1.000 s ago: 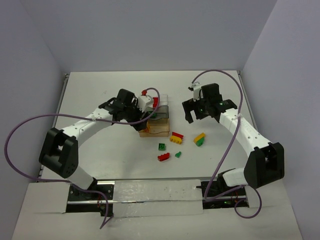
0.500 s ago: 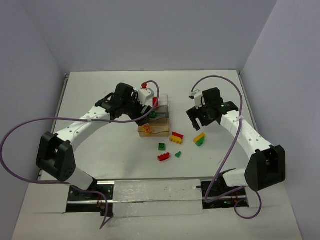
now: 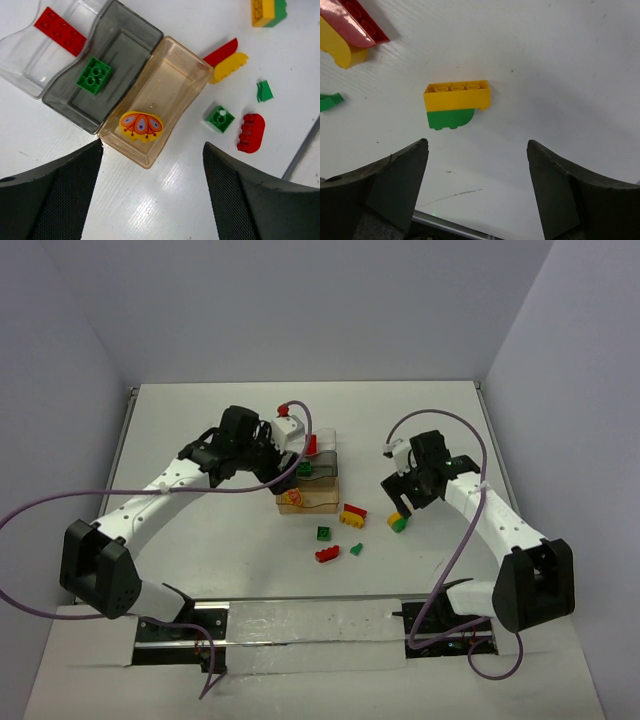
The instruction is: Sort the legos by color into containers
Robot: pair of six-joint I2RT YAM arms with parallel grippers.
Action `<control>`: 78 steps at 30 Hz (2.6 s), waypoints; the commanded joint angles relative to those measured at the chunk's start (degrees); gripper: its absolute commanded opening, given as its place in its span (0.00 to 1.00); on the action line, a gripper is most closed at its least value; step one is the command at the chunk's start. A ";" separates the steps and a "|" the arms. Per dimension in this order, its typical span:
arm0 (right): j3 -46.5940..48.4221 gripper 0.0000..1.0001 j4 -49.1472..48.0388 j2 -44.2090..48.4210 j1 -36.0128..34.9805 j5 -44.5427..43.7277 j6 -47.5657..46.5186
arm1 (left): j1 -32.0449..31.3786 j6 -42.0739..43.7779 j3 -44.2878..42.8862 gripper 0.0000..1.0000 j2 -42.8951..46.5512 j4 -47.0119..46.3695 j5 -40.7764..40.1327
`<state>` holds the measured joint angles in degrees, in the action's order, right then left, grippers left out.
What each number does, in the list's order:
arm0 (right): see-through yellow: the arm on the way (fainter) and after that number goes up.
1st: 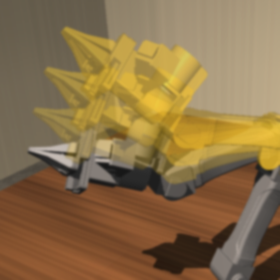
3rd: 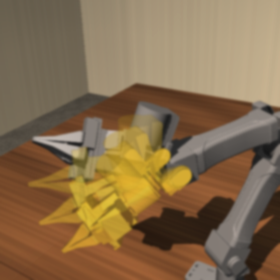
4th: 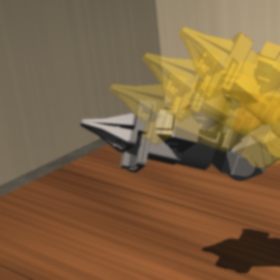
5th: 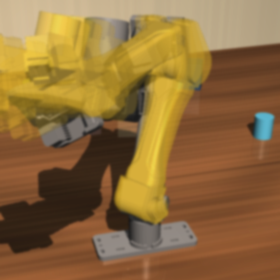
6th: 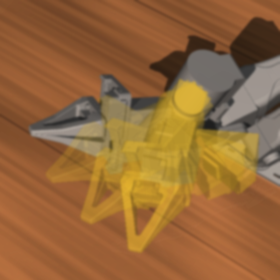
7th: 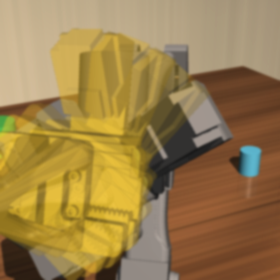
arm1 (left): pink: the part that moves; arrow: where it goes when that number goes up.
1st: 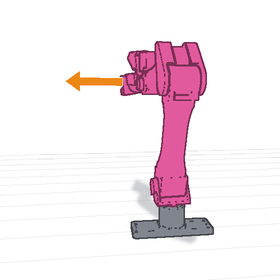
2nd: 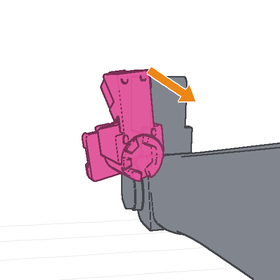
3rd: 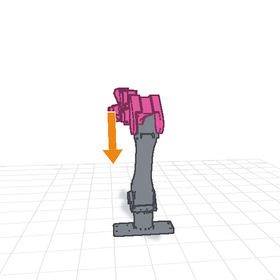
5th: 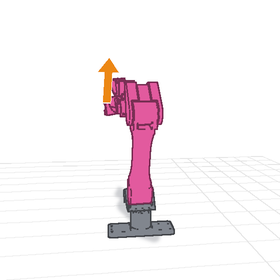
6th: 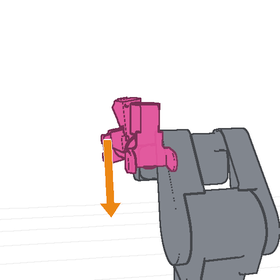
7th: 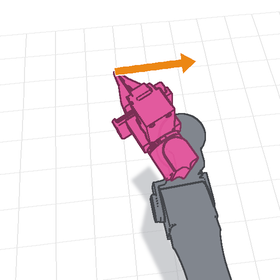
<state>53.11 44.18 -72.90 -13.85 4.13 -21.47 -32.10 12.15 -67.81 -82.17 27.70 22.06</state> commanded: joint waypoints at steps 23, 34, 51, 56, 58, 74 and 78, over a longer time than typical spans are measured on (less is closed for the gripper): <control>8.90 0.81 14.44 -14.20 17.06 22.94 -94.62 | 1.21 10.44 -0.57 0.88 2.76 7.98 25.93; 9.10 0.67 15.91 -19.22 14.23 23.55 -99.99 | 3.33 10.00 -0.54 0.88 0.96 7.04 27.45; 5.73 0.58 13.42 -20.31 8.49 21.35 -98.91 | 4.63 10.97 0.01 0.96 -0.40 7.62 28.29; 4.16 0.55 11.23 -20.44 8.15 20.81 -99.24 | 4.76 10.79 0.31 0.96 -0.45 7.46 28.21; 3.53 0.55 10.75 -20.44 8.21 20.46 -99.48 | 4.85 10.78 0.31 0.96 -0.63 7.37 28.22; 4.48 0.43 8.09 -22.85 8.05 19.85 -97.28 | 4.85 10.49 0.63 0.96 -1.16 6.59 28.39; 3.54 0.39 7.59 -22.42 8.01 20.34 -97.89 | 4.89 10.09 1.23 0.96 -0.89 5.70 28.43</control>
<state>56.71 52.73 -95.46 -5.29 23.77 -113.69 -27.57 21.84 -67.03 -83.37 35.63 48.29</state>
